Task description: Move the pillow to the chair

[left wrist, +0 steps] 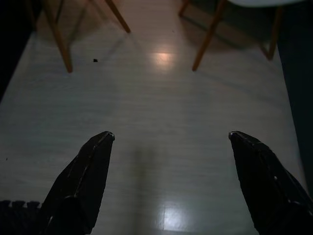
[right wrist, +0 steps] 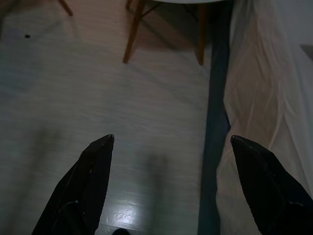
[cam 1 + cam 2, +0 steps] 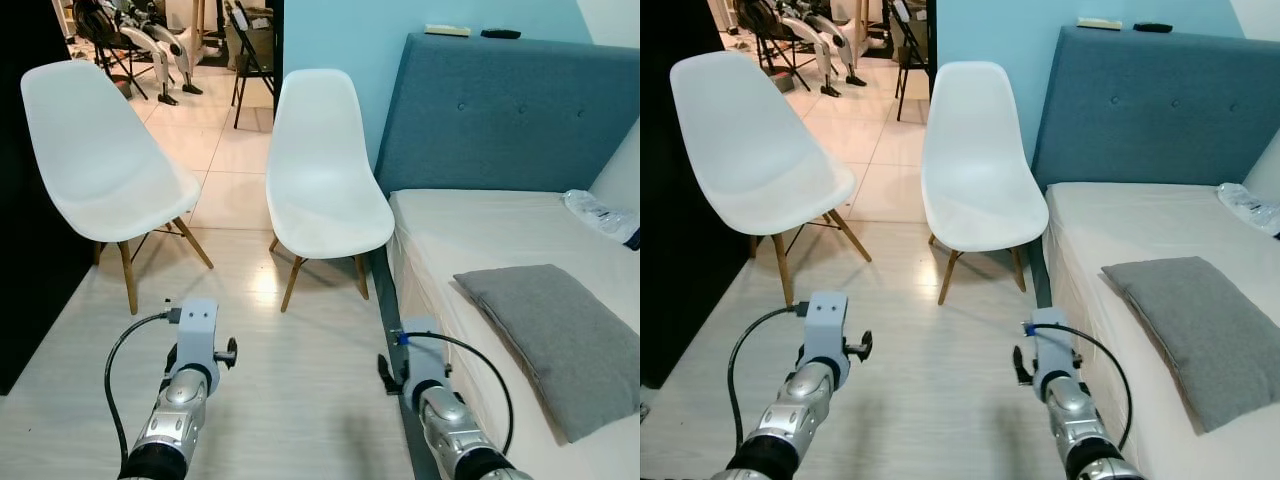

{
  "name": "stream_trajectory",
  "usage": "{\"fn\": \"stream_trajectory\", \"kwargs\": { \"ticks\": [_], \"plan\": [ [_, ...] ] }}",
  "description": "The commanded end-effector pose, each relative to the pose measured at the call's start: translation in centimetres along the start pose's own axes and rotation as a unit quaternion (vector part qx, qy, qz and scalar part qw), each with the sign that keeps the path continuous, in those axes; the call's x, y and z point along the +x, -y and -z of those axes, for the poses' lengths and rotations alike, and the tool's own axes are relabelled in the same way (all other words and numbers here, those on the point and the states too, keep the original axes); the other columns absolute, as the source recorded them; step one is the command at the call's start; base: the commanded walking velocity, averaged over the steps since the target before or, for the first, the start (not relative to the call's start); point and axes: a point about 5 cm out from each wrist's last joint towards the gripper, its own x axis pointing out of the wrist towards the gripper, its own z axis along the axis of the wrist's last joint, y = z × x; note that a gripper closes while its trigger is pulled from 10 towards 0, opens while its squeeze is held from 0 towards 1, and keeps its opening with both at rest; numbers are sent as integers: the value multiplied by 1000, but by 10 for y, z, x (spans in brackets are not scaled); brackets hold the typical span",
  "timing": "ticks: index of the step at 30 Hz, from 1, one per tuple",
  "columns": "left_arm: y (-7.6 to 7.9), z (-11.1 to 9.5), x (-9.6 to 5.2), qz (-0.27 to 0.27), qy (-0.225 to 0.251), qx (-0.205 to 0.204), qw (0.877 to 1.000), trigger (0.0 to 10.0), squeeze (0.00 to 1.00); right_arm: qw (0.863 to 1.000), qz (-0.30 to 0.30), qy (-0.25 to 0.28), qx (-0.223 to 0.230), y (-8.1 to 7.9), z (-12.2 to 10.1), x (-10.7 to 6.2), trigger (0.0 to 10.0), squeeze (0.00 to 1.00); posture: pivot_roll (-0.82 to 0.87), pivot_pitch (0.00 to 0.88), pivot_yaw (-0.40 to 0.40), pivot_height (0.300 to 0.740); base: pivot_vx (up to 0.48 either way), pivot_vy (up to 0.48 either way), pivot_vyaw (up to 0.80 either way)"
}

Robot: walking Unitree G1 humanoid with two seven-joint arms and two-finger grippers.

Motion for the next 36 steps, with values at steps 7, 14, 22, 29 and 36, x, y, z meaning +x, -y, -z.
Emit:
{"fn": "stream_trajectory", "kwargs": {
  "ticks": [7, 14, 22, 29, 36],
  "plan": [
    [-4, 2, -3, -9, 9, -13, 1000, 10000, 0, 1000, -3, -12, -21, 0, 1, 0, 10000, 0, 96, 25, -72, 740, 160, 0, 0],
    [-8, 4, -4, -8, 8, -10, 1000, 10000, 0, 1000, 0, -1, -15, 0, -1, 1, 10000, 0, 89, 21, -65, 740, 300, 0, 0],
    [-6, 0, -2, -5, 13, -9, 1000, 10000, 0, 1000, 2, 5, -15, -1, -4, 1, 10000, 0, 85, 19, -52, 740, 298, 0, 0],
    [0, -8, 2, 11, 21, 2, 1000, 10000, 0, 1000, 12, 10, -6, 2, -4, 1, 10000, 0, 82, 14, -41, 740, 282, 0, 0],
    [3, -10, 3, 22, 22, 14, 999, 10000, 0, 1000, 27, -3, 3, 4, -1, 1, 10000, 0, 76, 17, -25, 740, 282, 0, 0]
  ]
}}
